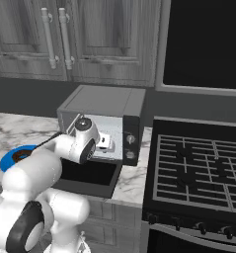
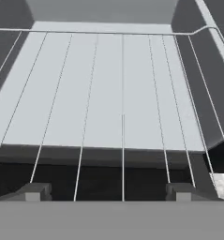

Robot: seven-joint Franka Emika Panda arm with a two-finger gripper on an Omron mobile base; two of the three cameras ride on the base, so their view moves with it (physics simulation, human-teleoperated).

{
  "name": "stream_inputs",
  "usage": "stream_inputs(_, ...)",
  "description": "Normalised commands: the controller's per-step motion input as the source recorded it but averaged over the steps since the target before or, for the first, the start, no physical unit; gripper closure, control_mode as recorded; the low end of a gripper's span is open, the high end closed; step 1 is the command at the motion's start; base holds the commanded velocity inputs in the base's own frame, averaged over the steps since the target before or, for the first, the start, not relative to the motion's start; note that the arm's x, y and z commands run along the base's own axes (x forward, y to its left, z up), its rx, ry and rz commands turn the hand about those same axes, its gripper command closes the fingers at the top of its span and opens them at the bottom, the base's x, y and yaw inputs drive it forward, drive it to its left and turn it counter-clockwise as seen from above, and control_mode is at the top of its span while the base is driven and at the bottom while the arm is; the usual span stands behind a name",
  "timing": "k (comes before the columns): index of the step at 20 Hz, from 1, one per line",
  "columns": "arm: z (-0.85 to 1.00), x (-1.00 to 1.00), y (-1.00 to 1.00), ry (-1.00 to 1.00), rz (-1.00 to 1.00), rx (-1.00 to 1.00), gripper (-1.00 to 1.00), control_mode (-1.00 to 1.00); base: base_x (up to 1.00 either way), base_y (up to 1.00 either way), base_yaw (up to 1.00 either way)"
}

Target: Pick up the bagel from the plate, place it on the toaster oven rack, close the door, and set the timer.

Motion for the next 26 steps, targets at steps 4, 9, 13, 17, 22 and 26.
stream_inputs(4, -0.24, -1.00, -0.14, 0.27, 0.00, -0.02, -1.00, -1.00, 0.00, 0.00, 0.00)
stream_inputs(9, 0.00, -0.98, -0.01, 0.00, 0.00, 0.02, -1.00, -1.00, 0.00, 0.00, 0.00)
stream_inputs(13, 0.89, -0.54, 0.00, -0.14, 0.01, 0.08, -1.00, -1.00, 0.00, 0.00, 0.00)
stream_inputs(17, 0.93, -0.26, 0.27, -0.10, 0.01, 0.05, -1.00, -1.00, 0.00, 0.00, 0.00)
stream_inputs(22, 0.38, -0.09, 0.54, 0.00, 0.04, 0.00, -1.00, -1.00, 0.00, 0.00, 0.00)
stream_inputs(26, 0.15, 0.00, 0.47, 0.06, 0.08, 0.00, -1.00, -1.00, 0.00, 0.00, 0.00)
